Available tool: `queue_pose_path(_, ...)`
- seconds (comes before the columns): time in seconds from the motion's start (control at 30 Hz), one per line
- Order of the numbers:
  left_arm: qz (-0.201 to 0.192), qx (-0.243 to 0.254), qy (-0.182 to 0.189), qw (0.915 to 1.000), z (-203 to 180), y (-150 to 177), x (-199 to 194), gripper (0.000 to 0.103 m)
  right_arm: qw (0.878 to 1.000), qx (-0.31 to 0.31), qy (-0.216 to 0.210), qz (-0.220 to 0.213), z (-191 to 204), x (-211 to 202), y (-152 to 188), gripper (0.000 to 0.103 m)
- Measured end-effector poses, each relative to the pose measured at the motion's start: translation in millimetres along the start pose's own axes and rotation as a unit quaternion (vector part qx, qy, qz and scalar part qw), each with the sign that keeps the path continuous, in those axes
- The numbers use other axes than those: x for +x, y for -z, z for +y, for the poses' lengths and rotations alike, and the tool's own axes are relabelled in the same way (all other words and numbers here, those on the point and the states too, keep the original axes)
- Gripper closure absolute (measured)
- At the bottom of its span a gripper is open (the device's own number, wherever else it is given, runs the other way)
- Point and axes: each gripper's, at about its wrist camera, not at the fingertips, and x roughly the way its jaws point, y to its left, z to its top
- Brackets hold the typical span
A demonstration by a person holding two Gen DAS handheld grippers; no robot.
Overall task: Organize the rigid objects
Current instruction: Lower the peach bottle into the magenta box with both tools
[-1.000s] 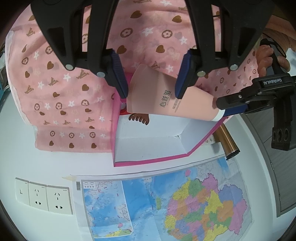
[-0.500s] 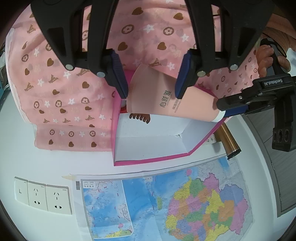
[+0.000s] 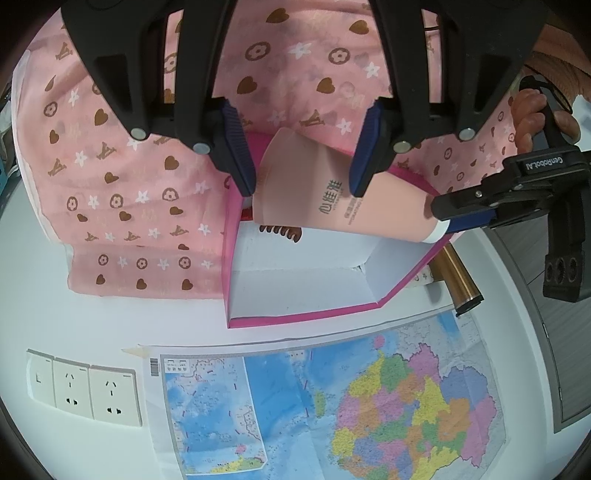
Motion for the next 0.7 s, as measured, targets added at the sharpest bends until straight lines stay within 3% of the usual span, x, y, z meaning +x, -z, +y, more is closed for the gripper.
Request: queue_pose_path(0.7, 0.001, 0.001, -0.004, 1.0000, -0.8, -5.8, 7.2, 0.052, 1.000, 0.000, 0.006, -0.003, -6.1, 6.5, -10.1, 0.048)
